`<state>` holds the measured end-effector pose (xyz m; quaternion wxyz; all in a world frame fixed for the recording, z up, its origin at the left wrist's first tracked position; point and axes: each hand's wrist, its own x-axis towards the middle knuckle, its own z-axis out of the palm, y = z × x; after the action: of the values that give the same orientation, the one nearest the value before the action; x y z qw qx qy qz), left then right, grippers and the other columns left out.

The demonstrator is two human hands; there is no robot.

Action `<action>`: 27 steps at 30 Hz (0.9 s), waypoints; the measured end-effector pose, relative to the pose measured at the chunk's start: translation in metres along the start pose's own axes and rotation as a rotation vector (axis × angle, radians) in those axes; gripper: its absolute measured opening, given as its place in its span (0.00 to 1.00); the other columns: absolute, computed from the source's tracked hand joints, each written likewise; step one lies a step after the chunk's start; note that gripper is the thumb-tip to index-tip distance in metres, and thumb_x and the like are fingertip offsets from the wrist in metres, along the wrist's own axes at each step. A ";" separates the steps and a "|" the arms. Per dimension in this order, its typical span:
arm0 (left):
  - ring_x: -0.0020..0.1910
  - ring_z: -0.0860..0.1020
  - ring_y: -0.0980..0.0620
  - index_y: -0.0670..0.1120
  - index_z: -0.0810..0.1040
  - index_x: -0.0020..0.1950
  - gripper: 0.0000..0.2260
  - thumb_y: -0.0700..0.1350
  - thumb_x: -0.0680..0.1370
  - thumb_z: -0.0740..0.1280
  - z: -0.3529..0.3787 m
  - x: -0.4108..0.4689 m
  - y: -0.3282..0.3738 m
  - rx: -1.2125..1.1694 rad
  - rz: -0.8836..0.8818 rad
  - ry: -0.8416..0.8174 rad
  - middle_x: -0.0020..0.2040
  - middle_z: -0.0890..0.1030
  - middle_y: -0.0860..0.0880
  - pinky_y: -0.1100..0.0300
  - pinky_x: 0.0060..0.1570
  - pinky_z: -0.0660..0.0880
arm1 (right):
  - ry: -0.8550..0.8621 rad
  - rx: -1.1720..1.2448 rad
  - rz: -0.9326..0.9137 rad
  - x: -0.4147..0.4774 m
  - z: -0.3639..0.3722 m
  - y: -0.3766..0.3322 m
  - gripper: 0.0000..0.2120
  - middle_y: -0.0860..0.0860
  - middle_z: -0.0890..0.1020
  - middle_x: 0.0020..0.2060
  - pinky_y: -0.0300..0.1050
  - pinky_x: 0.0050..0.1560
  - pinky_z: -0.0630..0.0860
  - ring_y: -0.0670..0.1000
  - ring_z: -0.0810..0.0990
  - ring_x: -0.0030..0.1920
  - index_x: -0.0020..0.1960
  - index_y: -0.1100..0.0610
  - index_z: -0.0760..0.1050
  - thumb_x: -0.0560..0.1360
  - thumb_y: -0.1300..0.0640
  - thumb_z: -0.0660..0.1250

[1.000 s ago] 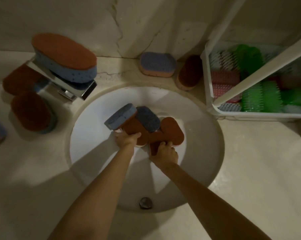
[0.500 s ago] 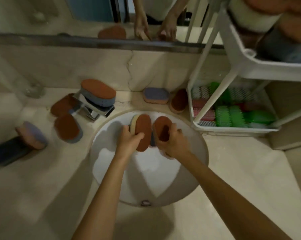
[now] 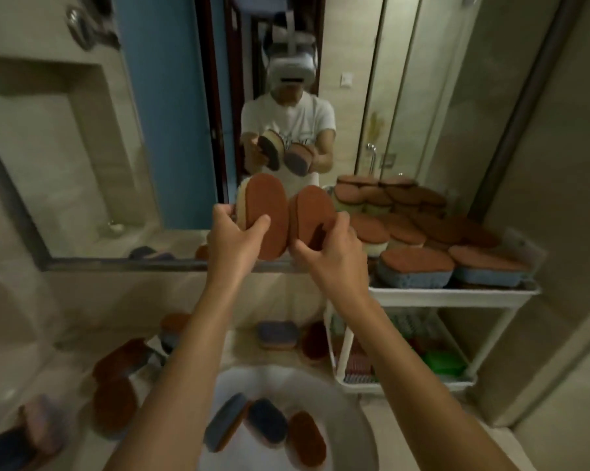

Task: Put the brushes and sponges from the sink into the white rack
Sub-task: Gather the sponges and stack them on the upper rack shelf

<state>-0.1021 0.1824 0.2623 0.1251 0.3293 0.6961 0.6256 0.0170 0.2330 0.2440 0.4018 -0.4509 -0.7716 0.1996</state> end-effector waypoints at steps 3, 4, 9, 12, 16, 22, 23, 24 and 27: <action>0.45 0.75 0.53 0.46 0.66 0.56 0.15 0.48 0.75 0.68 0.015 0.020 0.034 -0.135 0.002 -0.057 0.47 0.74 0.52 0.61 0.40 0.73 | 0.068 0.005 -0.018 0.028 -0.028 -0.007 0.27 0.56 0.77 0.52 0.46 0.45 0.70 0.58 0.77 0.51 0.62 0.58 0.64 0.70 0.45 0.68; 0.46 0.77 0.53 0.45 0.67 0.56 0.15 0.48 0.74 0.69 0.024 0.028 0.042 -0.199 -0.036 -0.103 0.48 0.76 0.51 0.61 0.40 0.75 | 0.080 0.004 -0.005 0.038 -0.037 -0.005 0.27 0.55 0.77 0.52 0.46 0.45 0.71 0.57 0.77 0.51 0.62 0.58 0.64 0.70 0.45 0.68; 0.54 0.80 0.47 0.40 0.73 0.59 0.18 0.45 0.72 0.72 0.080 0.053 0.048 -0.319 -0.181 -0.271 0.56 0.80 0.43 0.52 0.47 0.80 | 0.043 -0.025 0.138 0.075 -0.081 0.033 0.29 0.53 0.78 0.50 0.54 0.49 0.80 0.55 0.80 0.48 0.62 0.56 0.63 0.69 0.43 0.68; 0.57 0.79 0.44 0.38 0.71 0.64 0.23 0.44 0.72 0.72 0.115 0.057 0.046 -0.248 -0.242 -0.398 0.60 0.78 0.41 0.52 0.48 0.79 | 0.014 -0.127 0.204 0.087 -0.101 0.058 0.32 0.55 0.78 0.52 0.55 0.52 0.78 0.57 0.79 0.51 0.67 0.57 0.61 0.69 0.43 0.67; 0.60 0.78 0.44 0.39 0.69 0.67 0.26 0.45 0.72 0.72 0.151 0.058 0.046 -0.214 -0.294 -0.462 0.64 0.76 0.41 0.53 0.46 0.79 | -0.045 -0.228 0.243 0.096 -0.117 0.084 0.34 0.58 0.76 0.58 0.55 0.54 0.77 0.60 0.77 0.56 0.70 0.59 0.60 0.70 0.45 0.67; 0.62 0.76 0.44 0.39 0.67 0.69 0.26 0.42 0.74 0.70 0.175 0.057 0.032 -0.180 -0.367 -0.502 0.66 0.74 0.41 0.54 0.46 0.77 | -0.092 -0.238 0.273 0.103 -0.115 0.107 0.35 0.58 0.74 0.62 0.57 0.59 0.75 0.60 0.75 0.60 0.71 0.57 0.60 0.70 0.43 0.66; 0.62 0.76 0.44 0.39 0.68 0.69 0.25 0.42 0.74 0.70 0.177 0.058 0.029 -0.173 -0.370 -0.500 0.66 0.74 0.41 0.54 0.47 0.76 | -0.099 -0.251 0.275 0.104 -0.114 0.109 0.35 0.58 0.74 0.62 0.57 0.59 0.75 0.60 0.75 0.60 0.71 0.57 0.60 0.70 0.42 0.66; 0.62 0.76 0.44 0.38 0.68 0.68 0.25 0.42 0.74 0.70 0.179 0.058 0.027 -0.169 -0.369 -0.495 0.66 0.75 0.41 0.53 0.47 0.76 | -0.106 -0.267 0.272 0.105 -0.113 0.110 0.35 0.58 0.74 0.62 0.57 0.59 0.75 0.60 0.75 0.61 0.70 0.58 0.60 0.70 0.42 0.66; 0.62 0.76 0.44 0.38 0.68 0.68 0.24 0.43 0.74 0.70 0.181 0.059 0.024 -0.156 -0.361 -0.482 0.65 0.75 0.41 0.54 0.46 0.77 | -0.130 -0.292 0.266 0.106 -0.110 0.113 0.33 0.59 0.75 0.61 0.54 0.58 0.75 0.61 0.75 0.60 0.69 0.59 0.62 0.71 0.42 0.65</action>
<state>-0.0333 0.3616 0.2653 0.4204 0.3285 0.6435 0.5488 0.1371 0.3760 0.2808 0.2516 -0.5886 -0.7502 0.1656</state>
